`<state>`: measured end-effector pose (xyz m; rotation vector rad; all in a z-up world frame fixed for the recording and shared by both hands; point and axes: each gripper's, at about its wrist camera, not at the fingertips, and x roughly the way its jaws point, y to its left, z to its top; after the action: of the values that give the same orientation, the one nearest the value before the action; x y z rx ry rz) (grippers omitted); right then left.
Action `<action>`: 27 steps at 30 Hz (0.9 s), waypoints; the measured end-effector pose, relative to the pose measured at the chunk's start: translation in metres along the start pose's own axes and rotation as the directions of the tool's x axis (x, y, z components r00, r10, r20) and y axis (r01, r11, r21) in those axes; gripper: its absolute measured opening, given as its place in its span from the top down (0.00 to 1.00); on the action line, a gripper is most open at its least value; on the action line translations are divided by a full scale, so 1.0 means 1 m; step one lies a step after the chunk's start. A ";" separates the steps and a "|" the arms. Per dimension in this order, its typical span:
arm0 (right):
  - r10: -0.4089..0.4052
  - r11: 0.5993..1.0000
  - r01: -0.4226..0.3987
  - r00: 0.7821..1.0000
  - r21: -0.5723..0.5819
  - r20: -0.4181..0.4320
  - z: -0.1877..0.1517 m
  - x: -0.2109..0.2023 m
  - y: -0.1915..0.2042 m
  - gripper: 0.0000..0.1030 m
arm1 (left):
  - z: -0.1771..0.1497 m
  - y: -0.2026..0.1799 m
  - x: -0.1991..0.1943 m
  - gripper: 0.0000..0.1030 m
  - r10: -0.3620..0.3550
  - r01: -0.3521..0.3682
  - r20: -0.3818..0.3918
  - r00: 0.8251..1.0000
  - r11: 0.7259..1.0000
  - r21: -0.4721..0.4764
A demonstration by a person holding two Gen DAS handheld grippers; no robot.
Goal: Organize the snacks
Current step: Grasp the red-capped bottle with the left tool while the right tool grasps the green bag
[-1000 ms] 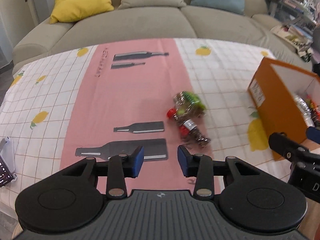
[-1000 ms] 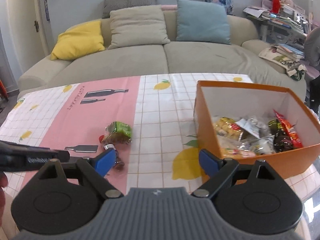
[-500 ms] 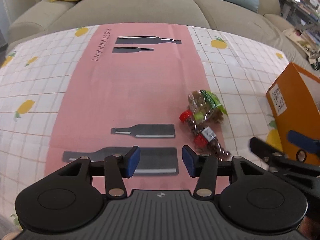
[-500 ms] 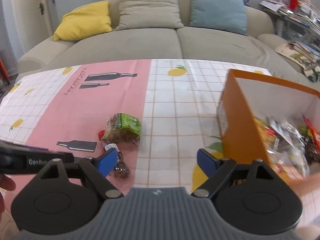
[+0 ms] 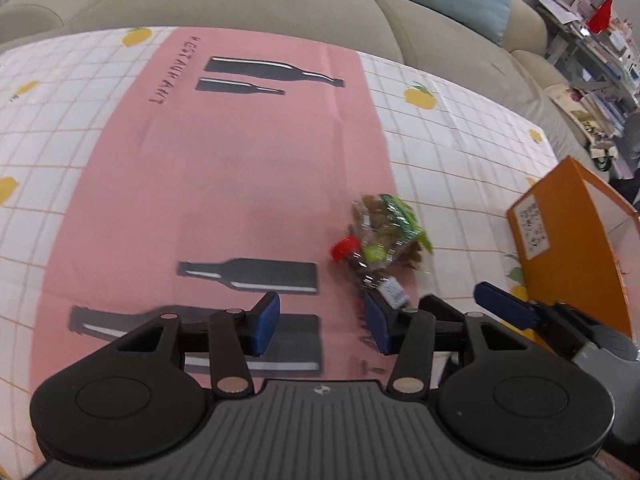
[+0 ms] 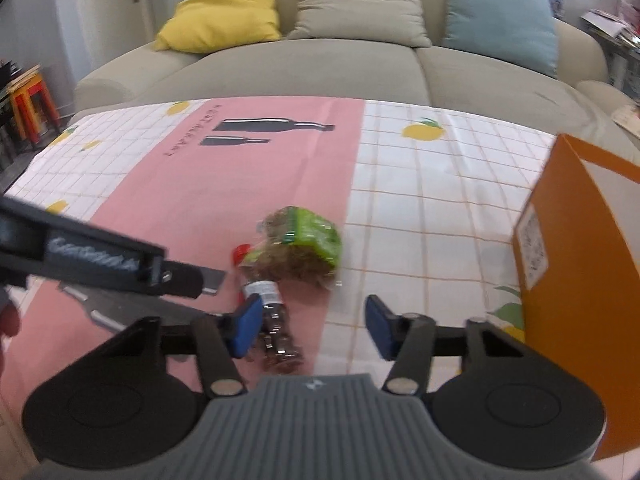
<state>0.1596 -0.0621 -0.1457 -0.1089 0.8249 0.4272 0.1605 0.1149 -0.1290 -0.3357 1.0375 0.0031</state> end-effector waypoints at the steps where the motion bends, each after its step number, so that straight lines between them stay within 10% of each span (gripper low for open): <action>1: -0.007 1.000 0.007 1.000 0.015 -0.002 -0.001 0.001 -0.004 0.53 | -0.001 -0.002 0.001 0.44 -0.014 0.014 -0.001 1.000 1.000 -0.016; 10: -0.028 0.999 0.029 0.998 0.029 -0.055 -0.014 0.014 -0.019 0.58 | -0.010 -0.020 0.022 0.44 -0.063 0.060 -0.029 0.998 0.993 -0.102; 27: -0.008 0.999 0.006 0.999 -0.035 -0.051 -0.024 0.017 -0.007 0.58 | -0.010 -0.038 0.037 0.63 0.059 -0.059 -0.011 0.998 0.998 -0.015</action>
<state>0.1561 -0.0687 -0.1751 -0.1553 0.8673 0.4339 0.1769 0.0701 -0.1547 -0.3190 1.0579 0.0628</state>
